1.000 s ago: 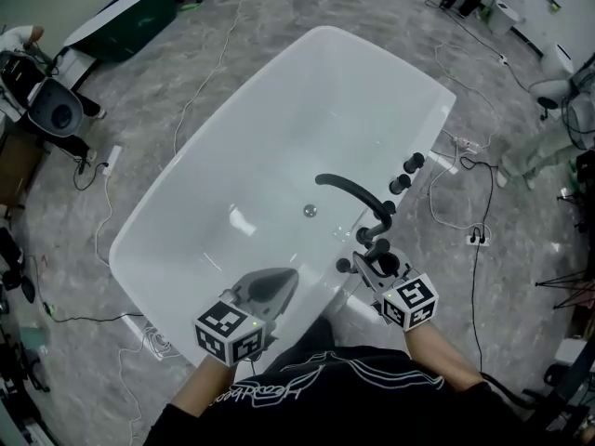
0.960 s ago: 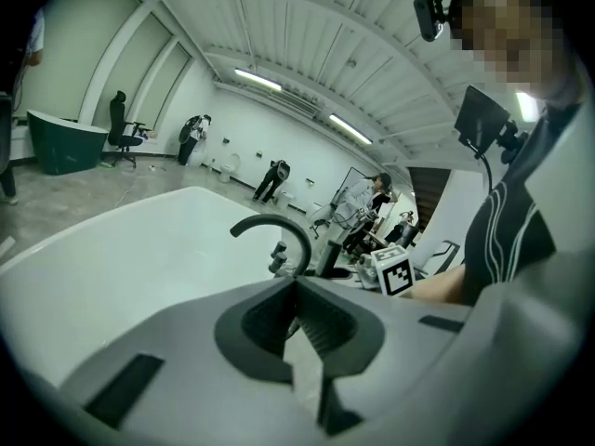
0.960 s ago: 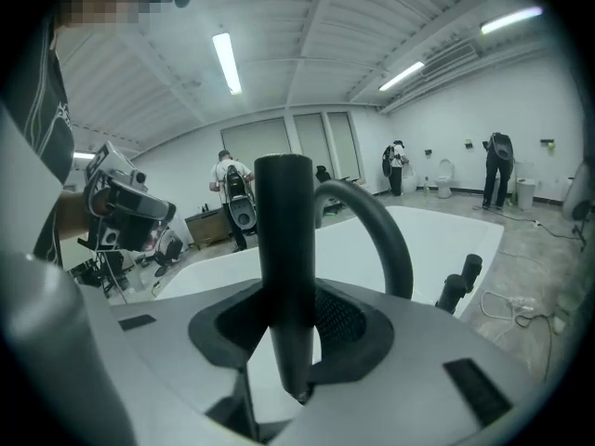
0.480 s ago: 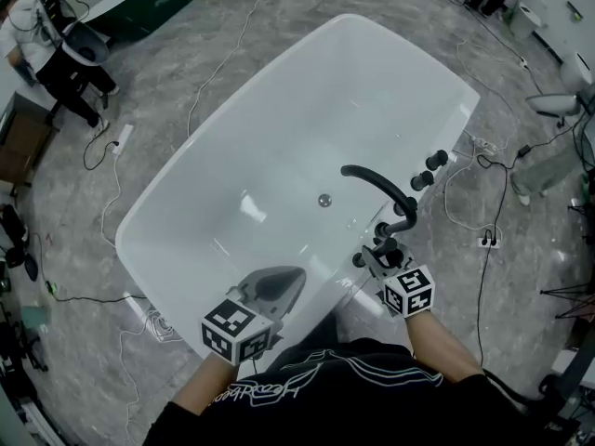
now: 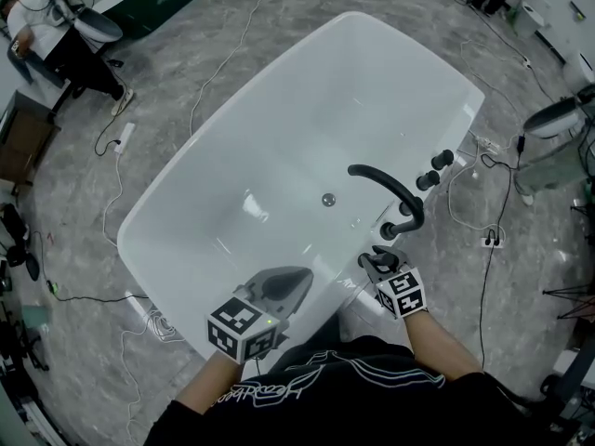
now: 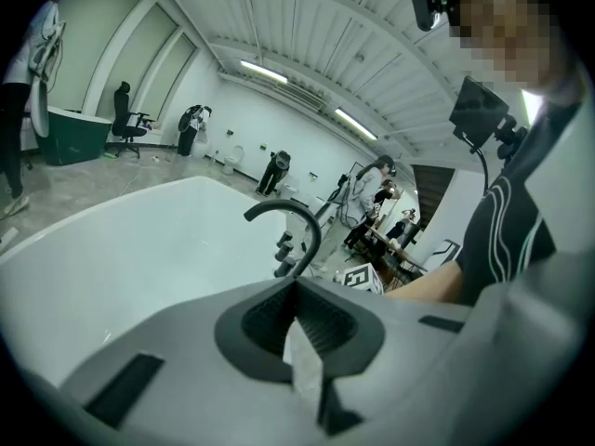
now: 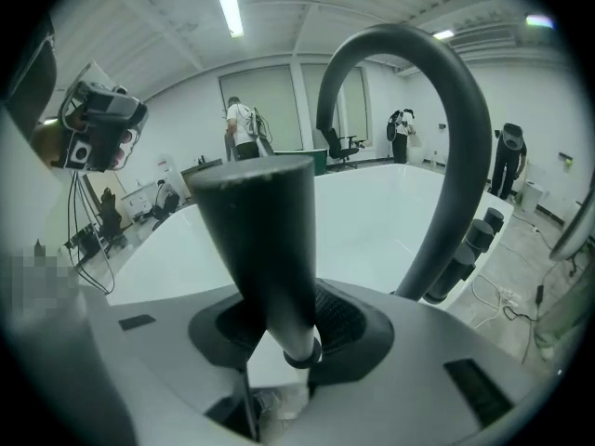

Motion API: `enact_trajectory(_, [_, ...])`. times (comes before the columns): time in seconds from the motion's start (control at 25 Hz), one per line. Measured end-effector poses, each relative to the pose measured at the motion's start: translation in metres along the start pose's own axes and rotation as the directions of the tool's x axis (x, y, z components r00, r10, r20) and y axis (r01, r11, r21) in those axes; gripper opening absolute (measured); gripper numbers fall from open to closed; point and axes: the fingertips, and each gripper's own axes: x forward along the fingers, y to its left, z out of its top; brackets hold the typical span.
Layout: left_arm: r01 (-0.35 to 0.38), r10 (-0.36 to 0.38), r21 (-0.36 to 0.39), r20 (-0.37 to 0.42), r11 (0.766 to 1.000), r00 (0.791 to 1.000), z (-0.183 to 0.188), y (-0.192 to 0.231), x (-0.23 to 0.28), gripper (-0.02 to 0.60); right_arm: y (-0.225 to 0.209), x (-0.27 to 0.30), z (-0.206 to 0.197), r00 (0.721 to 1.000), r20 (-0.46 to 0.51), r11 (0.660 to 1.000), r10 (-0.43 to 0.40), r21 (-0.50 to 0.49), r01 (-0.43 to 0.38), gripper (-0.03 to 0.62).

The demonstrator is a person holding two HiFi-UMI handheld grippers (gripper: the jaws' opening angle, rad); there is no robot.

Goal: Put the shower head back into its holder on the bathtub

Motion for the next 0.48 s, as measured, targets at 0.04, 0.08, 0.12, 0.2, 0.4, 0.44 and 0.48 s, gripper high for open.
enact_trajectory(0.04, [-0.001,0.001,-0.002,0.001,1.000,1.000,-0.002,0.000,0.000,0.006,0.002,0.002,-0.004,1.000,-0.010,1.000,0.001,-0.008,-0.002,0.132])
enact_trajectory(0.08, [-0.002,0.002,-0.003,0.001,1.000,1.000,-0.004,0.000,0.001,0.006,0.004,0.003,-0.008,1.000,-0.017,1.000,0.003,-0.015,-0.003,0.132])
enact_trajectory(0.12, [-0.002,0.002,-0.002,0.002,1.000,1.000,-0.005,0.000,0.002,0.006,0.004,0.004,-0.010,1.000,-0.021,1.000,0.004,-0.020,-0.004,0.132])
enact_trajectory(0.2, [-0.002,0.002,-0.002,0.004,1.000,1.000,-0.004,-0.002,0.002,0.006,0.003,0.006,-0.010,1.000,-0.024,1.000,0.001,-0.026,-0.001,0.132])
enact_trajectory(0.4, [-0.008,0.008,0.002,0.011,1.000,1.000,-0.005,-0.010,0.000,0.006,0.005,0.011,-0.003,0.999,-0.037,0.999,0.029,-0.034,-0.031,0.133])
enact_trajectory(0.44, [-0.006,0.006,0.006,0.016,1.000,1.000,-0.005,-0.014,0.000,0.006,0.005,0.010,-0.001,0.999,-0.030,0.999,0.031,-0.038,-0.032,0.133])
enact_trajectory(0.48, [-0.004,0.004,0.011,0.020,1.000,1.000,-0.005,-0.018,-0.001,0.006,0.004,0.007,0.002,0.999,-0.017,0.999,0.031,-0.040,-0.032,0.135])
